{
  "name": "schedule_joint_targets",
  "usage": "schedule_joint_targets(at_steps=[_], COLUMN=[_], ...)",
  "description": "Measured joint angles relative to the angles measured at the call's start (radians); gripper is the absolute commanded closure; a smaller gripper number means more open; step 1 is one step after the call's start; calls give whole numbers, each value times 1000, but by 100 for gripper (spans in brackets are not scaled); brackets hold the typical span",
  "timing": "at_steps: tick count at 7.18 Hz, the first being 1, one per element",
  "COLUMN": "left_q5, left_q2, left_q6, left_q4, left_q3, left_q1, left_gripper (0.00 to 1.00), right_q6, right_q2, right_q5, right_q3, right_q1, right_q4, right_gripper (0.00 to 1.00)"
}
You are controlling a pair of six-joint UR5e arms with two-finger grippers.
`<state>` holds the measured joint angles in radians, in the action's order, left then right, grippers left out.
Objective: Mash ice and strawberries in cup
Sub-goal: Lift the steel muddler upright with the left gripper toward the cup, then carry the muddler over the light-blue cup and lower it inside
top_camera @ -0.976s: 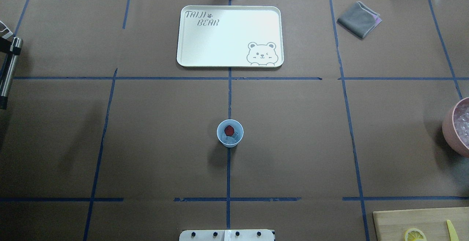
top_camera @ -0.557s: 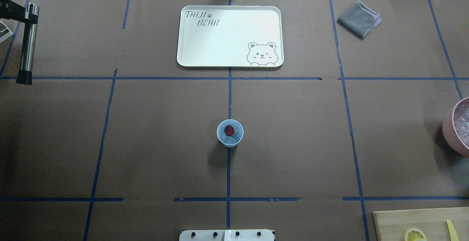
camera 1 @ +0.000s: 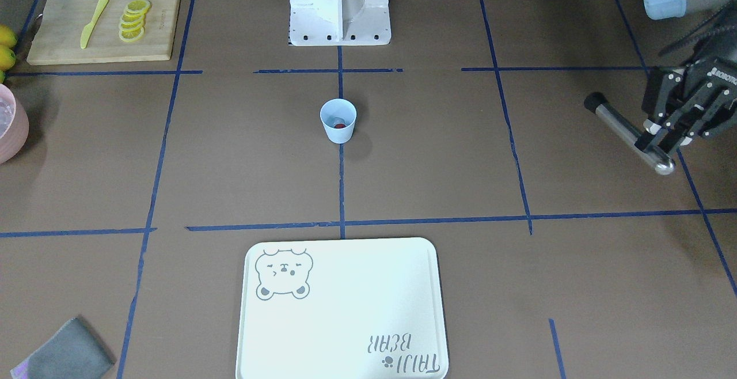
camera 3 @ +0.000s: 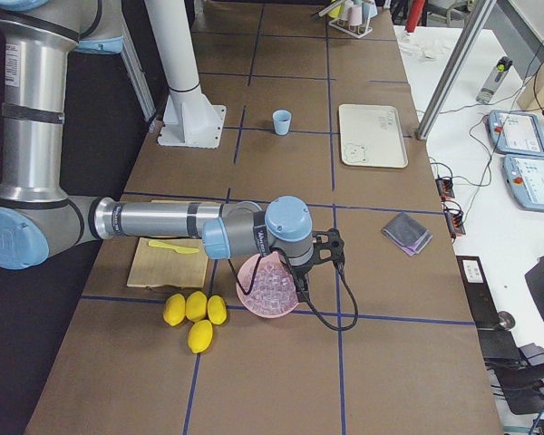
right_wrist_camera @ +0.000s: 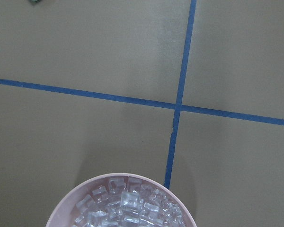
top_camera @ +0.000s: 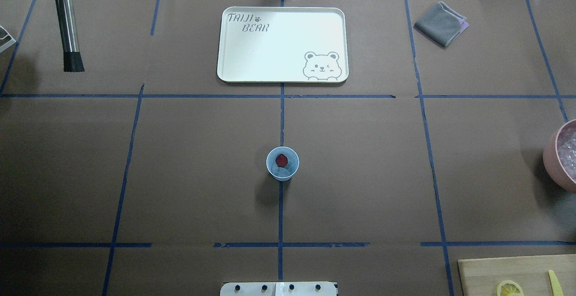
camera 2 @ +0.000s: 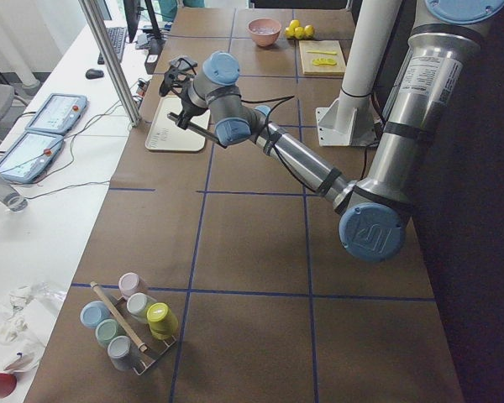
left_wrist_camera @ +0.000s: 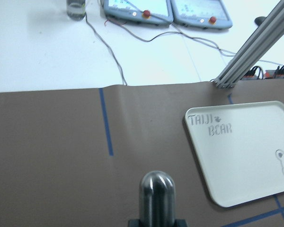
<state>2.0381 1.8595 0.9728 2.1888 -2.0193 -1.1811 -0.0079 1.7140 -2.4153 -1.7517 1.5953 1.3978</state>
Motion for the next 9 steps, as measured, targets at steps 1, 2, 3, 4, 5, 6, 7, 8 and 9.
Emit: schedule_joint_targets(at_steps=[1,2,3,4,5,6,7,8,9], left_q5=[-125,-261,-413,-556,-670,-751,-811,-861,-920], left_q2=[8,14,16,17,17,18,17,15,17], left_q6=[61,101,116,116,92,35,-29,-86,-142], left_q4=[10,51,131,214,283,341,392,425,450], left_q3=[-66,-109,-125,-128,-126,-122,-117,-105,-89], left_q1=[75,172,288,396,480,532,559,573,603], left_gripper=[100,100,100,100,100,100,100,100,100], right_q6=[0,0,0,0,0,1,1,2,2], right_q2=[0,-1,-3,-6,-9,-9,-10,-10,-10], right_q5=[-1,-4,-7,-8,-9,-9,-9,-8,-9], right_q3=[-1,-2,-2,-2,-2,-2,-2,-2,-3], right_q1=[0,0,0,0,0,0,0,0,0], right_q4=[1,1,2,2,3,2,2,2,2], right_gripper=[1,1,1,1,1,1,1,1,1])
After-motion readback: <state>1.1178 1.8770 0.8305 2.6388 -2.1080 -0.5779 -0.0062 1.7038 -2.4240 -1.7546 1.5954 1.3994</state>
